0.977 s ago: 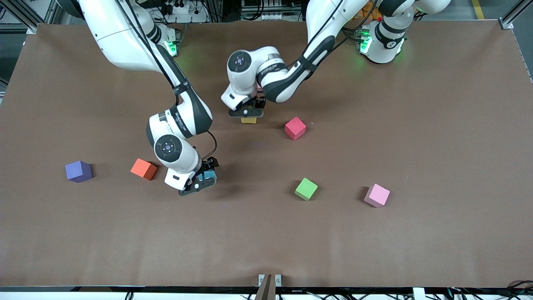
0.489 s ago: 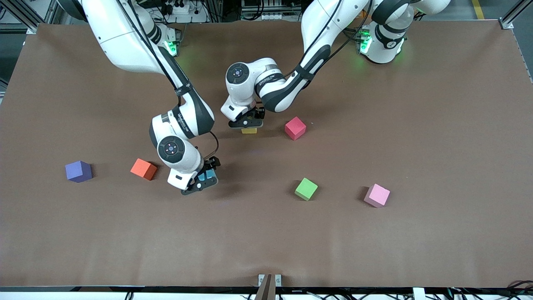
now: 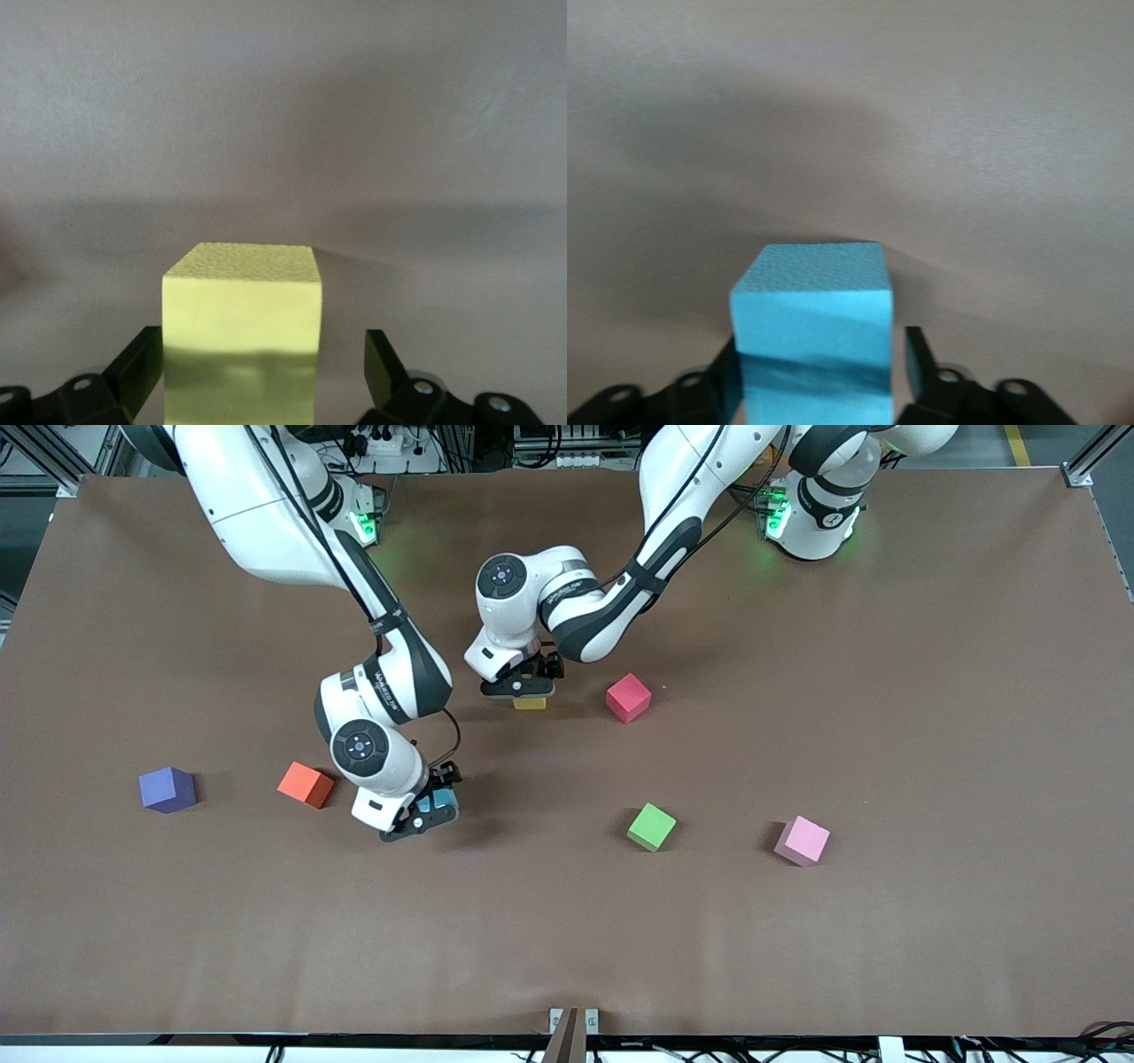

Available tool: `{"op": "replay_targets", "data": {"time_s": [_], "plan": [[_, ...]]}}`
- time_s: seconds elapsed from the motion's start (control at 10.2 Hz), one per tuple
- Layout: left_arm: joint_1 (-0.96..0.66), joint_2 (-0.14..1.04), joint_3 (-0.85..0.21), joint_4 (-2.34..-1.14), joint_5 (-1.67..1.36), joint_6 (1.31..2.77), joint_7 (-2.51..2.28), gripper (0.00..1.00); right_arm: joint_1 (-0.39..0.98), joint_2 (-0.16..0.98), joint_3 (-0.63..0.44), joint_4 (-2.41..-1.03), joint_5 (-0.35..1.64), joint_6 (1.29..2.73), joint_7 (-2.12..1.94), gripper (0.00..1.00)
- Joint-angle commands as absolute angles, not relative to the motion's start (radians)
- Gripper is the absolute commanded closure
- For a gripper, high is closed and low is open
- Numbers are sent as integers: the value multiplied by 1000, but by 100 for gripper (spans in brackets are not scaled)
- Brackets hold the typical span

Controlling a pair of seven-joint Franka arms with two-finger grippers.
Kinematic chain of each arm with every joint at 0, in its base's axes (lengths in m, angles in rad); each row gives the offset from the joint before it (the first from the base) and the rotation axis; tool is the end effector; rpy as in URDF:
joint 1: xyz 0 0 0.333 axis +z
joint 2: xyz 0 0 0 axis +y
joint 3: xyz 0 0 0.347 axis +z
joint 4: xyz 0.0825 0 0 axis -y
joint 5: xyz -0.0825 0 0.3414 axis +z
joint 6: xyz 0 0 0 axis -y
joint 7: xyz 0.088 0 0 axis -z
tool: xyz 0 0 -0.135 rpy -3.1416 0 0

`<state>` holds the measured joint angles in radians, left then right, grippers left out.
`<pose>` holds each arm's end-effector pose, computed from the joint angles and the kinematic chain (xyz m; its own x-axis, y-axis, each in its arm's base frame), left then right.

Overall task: Arrange blocks into number 1
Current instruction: 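Grasp the light pink cube near center with the left gripper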

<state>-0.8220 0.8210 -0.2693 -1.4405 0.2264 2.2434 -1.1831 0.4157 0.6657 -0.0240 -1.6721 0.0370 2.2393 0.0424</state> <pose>0.3740 -0.6085 0.2324 0.9993 0.0349 -0.0104 0.0351 -0.9992 0.0207 0.6054 0.2542 0.2345 0.9415 0.3222 -0.0986 0.3230 -0.9464 -0.0076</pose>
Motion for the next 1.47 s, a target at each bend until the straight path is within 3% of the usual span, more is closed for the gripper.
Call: {"op": "replay_targets", "data": {"time_s": [0.0, 0.59, 0.88, 1.37], "plan": [[-830, 744, -271, -1459, 238, 2162, -1288, 0, 390, 667, -18, -1683, 55, 2246, 26, 42], [-804, 500, -319, -1807, 1, 2143, -1365, 0, 383, 605, -43, -1698, 57, 2223, 61, 46], [-804, 431, -368, -2004, -15, 2299, -1400, 0, 385, 549, -51, -1721, 55, 2217, 179, 50], [-816, 475, -396, -2042, -14, 2381, -1419, 0, 485, 491, -51, -1758, 55, 2197, 527, 48]]}}
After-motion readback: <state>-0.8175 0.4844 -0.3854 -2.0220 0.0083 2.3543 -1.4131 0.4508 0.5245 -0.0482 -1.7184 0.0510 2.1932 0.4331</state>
